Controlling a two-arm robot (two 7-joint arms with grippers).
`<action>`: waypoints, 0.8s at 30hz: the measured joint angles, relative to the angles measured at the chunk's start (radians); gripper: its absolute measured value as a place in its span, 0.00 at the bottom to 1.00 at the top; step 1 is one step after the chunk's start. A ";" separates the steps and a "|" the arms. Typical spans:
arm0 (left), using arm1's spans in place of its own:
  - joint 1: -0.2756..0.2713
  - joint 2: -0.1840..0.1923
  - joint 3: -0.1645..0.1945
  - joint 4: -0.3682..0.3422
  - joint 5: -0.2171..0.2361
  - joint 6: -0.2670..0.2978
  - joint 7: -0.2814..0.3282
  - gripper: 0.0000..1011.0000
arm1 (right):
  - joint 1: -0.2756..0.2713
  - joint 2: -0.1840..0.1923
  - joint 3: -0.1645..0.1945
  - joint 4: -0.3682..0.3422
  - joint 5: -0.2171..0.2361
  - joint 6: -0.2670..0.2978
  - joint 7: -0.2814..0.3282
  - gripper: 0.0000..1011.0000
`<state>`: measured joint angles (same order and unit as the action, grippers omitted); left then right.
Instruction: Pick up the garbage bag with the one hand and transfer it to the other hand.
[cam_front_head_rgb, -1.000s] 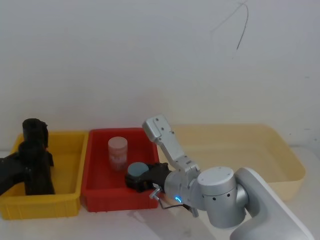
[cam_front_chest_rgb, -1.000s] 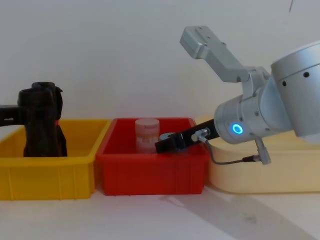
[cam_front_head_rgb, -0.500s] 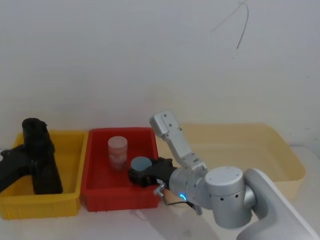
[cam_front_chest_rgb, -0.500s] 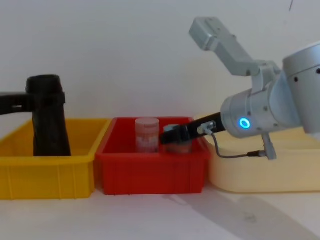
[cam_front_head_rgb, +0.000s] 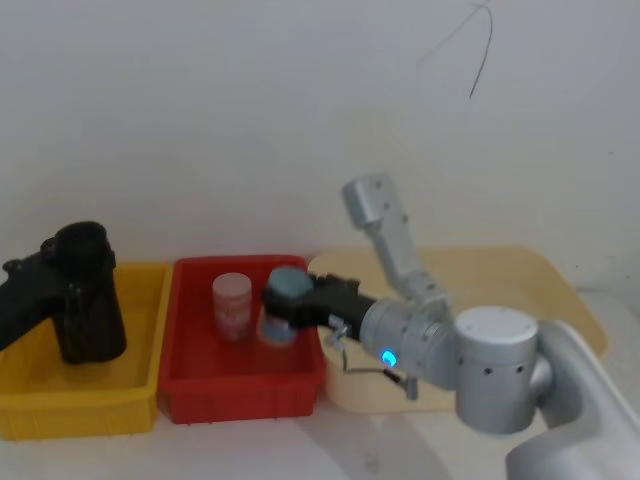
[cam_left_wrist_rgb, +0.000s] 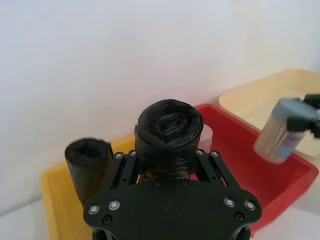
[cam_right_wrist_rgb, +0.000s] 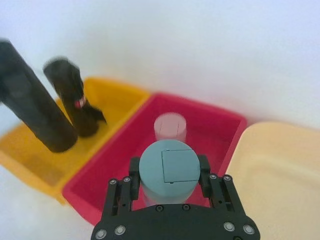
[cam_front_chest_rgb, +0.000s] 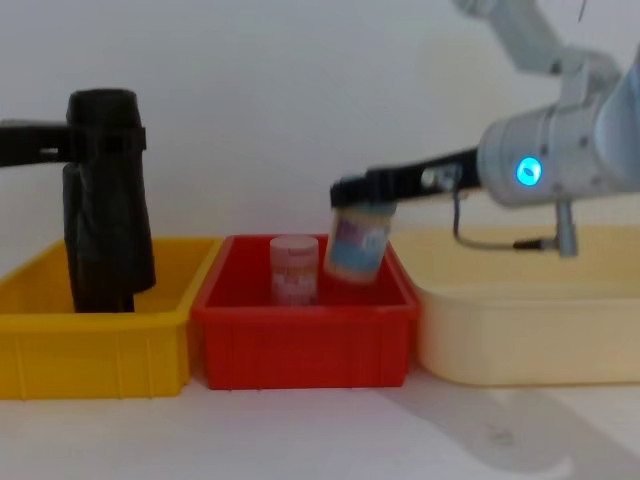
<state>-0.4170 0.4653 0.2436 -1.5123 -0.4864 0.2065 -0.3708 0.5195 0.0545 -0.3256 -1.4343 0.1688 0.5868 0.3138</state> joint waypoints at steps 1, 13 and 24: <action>0.000 0.000 0.000 0.000 0.000 0.000 0.000 0.42 | 0.000 0.000 0.005 -0.006 0.005 0.002 0.000 0.66; -0.056 -0.013 0.025 -0.016 0.039 0.008 0.019 0.42 | 0.000 -0.004 0.098 -0.109 0.054 0.025 -0.035 0.66; -0.139 -0.045 0.068 0.047 0.044 -0.016 -0.036 0.42 | 0.005 0.015 0.129 -0.131 0.010 0.016 -0.122 0.66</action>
<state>-0.5555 0.4205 0.3115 -1.4651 -0.4423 0.1903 -0.4071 0.5250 0.0695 -0.1966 -1.5653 0.1788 0.6026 0.1921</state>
